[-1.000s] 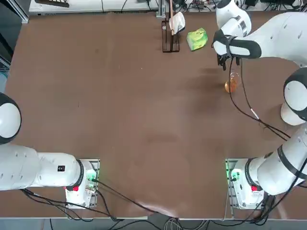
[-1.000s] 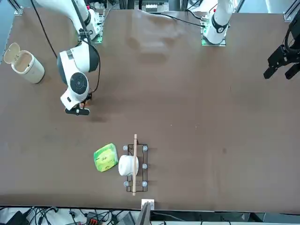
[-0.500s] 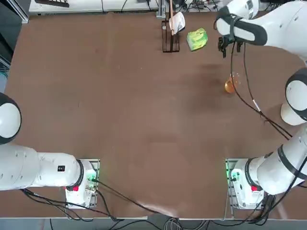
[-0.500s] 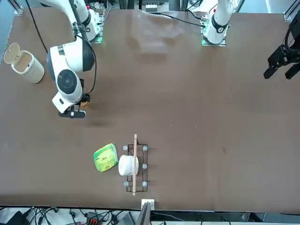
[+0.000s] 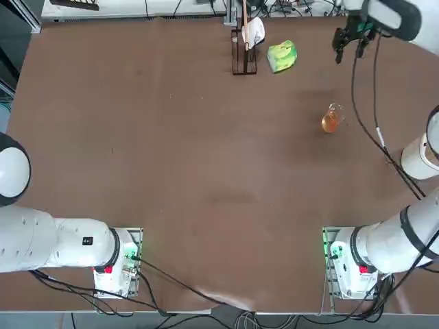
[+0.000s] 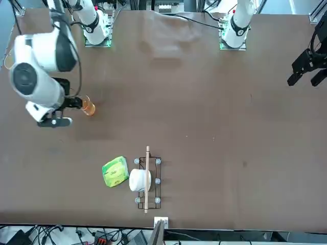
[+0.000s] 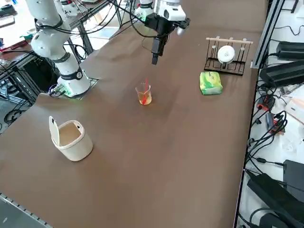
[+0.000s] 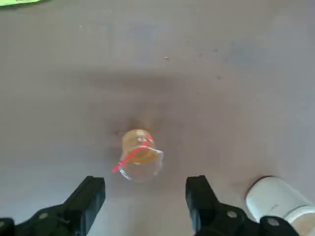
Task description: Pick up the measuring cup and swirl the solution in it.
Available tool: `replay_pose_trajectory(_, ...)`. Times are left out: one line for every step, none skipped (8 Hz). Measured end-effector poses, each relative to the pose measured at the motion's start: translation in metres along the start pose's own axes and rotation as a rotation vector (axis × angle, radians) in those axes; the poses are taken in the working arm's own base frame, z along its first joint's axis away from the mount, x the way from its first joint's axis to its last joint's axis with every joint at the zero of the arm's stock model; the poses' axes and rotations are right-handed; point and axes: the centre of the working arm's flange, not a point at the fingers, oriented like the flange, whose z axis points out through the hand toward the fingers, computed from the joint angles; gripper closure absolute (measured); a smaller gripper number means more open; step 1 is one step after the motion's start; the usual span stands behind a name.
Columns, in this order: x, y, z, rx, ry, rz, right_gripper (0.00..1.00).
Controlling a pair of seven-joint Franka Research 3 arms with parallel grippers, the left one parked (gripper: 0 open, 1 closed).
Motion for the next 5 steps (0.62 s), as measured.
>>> replay_pose_trajectory(-0.008, 0.025, -0.014, 0.023, 0.014, -0.008, 0.0)
replay_pose_trajectory(-0.02, 0.039, -0.03, 0.035, 0.03, -0.004, 0.0)
replay_pose_trajectory(-0.033, 0.045, -0.049, 0.052, 0.049, 0.003, 0.0)
replay_pose_trajectory(-0.047, 0.048, -0.068, 0.086, 0.074, 0.012, 0.0)
replay_pose_trajectory(-0.059, 0.056, -0.084, 0.128, 0.106, 0.032, 0.0)
